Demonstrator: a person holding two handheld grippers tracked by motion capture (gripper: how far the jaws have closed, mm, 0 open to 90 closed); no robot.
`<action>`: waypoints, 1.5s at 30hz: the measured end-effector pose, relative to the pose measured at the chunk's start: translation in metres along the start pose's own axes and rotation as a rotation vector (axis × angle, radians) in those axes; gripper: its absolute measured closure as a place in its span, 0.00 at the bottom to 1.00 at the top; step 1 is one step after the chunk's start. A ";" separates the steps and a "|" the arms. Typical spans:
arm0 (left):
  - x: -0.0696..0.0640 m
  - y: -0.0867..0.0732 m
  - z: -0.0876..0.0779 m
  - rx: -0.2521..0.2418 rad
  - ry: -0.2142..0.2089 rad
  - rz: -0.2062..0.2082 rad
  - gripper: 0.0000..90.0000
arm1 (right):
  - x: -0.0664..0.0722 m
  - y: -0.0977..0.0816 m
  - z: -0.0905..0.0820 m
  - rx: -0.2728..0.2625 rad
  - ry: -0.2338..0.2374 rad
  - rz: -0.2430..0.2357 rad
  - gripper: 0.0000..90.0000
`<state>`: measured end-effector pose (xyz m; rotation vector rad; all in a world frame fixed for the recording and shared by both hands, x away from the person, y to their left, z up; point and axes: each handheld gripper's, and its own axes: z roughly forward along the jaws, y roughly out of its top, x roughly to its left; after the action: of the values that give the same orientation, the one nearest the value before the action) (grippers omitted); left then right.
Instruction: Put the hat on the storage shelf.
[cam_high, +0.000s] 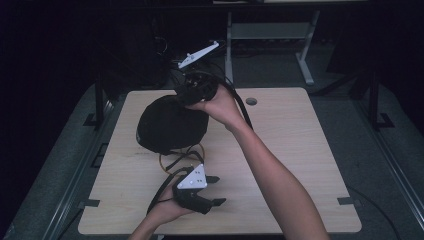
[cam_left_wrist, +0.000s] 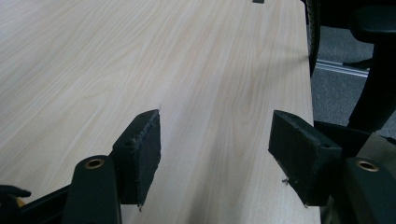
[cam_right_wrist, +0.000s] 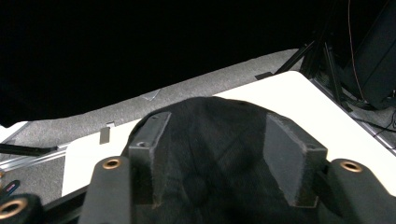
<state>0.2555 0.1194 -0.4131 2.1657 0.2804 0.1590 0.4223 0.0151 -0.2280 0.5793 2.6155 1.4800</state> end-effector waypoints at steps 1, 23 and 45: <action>0.000 0.000 0.000 0.000 0.000 0.000 0.37 | 0.000 0.000 0.000 0.000 0.000 0.000 0.45; 0.000 -0.001 0.000 0.004 0.012 -0.011 0.36 | -0.006 -0.027 -0.049 -0.048 -0.043 0.021 0.35; 0.001 -0.003 0.001 0.005 0.016 -0.022 0.35 | -0.012 -0.058 -0.074 -0.030 -0.054 0.043 0.30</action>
<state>0.2560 0.1202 -0.4166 2.1663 0.3141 0.1631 0.3984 -0.0760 -0.2392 0.6674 2.5514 1.4914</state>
